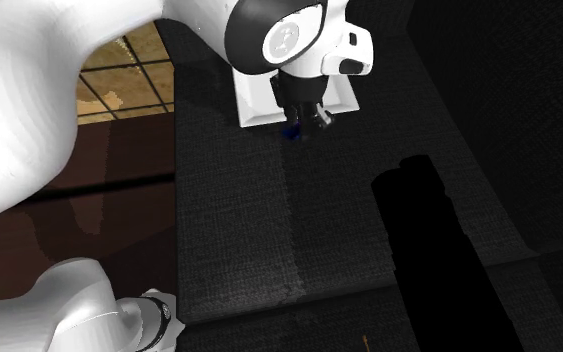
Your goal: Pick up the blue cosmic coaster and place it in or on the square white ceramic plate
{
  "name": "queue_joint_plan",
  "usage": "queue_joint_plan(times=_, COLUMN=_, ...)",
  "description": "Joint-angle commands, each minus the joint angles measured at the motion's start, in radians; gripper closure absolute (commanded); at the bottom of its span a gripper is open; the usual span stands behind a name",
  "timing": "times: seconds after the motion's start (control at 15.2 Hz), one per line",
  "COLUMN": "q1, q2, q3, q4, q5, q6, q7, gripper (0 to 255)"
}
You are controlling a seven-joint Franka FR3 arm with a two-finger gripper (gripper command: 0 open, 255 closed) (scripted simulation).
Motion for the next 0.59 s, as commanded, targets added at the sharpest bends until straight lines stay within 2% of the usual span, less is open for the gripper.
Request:
queue_joint_plan(times=0.0, q1=0.0, q2=0.006, q3=0.001, q4=0.033, q5=-0.001, q6=-0.028, q7=0.003, gripper=255)
queue_joint_plan(times=0.53, q1=0.0, q2=0.028, q3=0.002, q4=0.156, q5=-0.006, q6=-0.128, q7=0.006, gripper=255)
